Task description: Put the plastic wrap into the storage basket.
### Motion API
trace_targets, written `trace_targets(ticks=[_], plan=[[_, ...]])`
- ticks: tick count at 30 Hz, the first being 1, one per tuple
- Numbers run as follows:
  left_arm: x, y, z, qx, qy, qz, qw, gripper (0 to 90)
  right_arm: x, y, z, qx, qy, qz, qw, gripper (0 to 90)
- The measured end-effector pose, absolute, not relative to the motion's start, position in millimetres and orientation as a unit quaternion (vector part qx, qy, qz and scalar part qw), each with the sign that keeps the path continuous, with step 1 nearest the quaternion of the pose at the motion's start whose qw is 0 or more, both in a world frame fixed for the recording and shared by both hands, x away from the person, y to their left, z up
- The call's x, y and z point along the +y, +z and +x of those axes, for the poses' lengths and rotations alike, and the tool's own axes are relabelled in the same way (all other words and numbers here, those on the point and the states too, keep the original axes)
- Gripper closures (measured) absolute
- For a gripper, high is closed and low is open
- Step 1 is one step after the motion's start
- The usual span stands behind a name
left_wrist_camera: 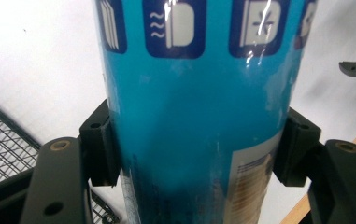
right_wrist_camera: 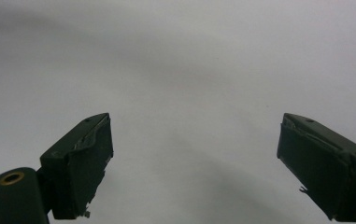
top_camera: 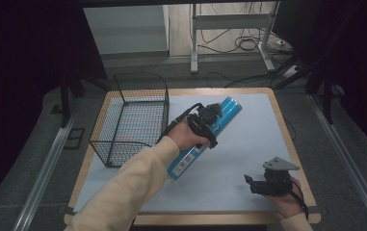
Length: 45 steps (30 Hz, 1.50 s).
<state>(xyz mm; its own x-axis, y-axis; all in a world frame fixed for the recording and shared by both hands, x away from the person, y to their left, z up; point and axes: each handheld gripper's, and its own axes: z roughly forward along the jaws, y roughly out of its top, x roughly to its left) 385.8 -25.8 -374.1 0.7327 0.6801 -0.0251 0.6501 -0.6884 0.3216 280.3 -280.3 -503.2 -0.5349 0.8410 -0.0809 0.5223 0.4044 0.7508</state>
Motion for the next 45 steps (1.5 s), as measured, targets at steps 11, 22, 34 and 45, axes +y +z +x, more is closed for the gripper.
trace_targets(ticks=[11, 22, 34, 45], plan=[[-26.9, -361.3, 396.7, 0.367, 0.060, 0.916, 0.151, 31.4, -280.3, -502.9, 280.3, 0.806, 0.344, 0.422, 0.231, 11.0], [-29.4, -351.9, 409.0, 0.368, 0.068, 0.915, 0.150, 31.4, -281.4, -502.2, 280.1, 0.806, 0.344, 0.422, 0.232, 11.0], [-29.6, -335.7, 423.8, 0.373, 0.082, 0.913, 0.142, 31.4, -281.5, -502.7, 280.7, 0.806, 0.344, 0.422, 0.232, 11.0], [-25.7, -320.7, 433.2, 0.376, 0.093, 0.911, 0.143, 31.4, -282.3, -502.5, 280.9, 0.806, 0.343, 0.423, 0.231, 11.0]])
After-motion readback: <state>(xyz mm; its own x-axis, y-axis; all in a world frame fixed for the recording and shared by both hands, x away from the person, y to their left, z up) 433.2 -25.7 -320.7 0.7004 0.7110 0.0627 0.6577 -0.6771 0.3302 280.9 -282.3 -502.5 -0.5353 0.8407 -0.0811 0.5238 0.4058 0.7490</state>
